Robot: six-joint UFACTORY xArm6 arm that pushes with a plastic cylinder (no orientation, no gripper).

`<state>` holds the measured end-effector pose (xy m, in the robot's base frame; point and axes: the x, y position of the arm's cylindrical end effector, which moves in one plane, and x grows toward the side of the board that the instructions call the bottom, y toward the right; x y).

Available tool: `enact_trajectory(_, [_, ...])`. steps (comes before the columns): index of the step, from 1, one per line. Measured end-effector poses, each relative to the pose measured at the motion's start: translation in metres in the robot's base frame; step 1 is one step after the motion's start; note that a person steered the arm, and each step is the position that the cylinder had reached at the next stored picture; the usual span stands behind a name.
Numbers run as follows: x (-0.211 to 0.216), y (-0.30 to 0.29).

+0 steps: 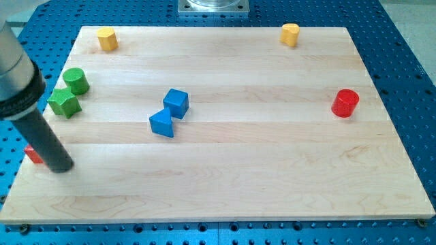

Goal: Slide the red star close to the green star

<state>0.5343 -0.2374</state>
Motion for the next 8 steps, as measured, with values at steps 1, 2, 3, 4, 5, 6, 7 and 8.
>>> enact_trajectory(1, [0.016,0.030])
enact_trajectory(2, [0.038,-0.021])
enact_trajectory(3, [0.029,-0.062])
enact_trajectory(4, [-0.002,-0.048])
enact_trajectory(5, [-0.018,-0.043])
enact_trajectory(6, [-0.012,-0.030])
enact_trajectory(7, [-0.011,0.014])
enact_trajectory(8, [-0.011,0.035])
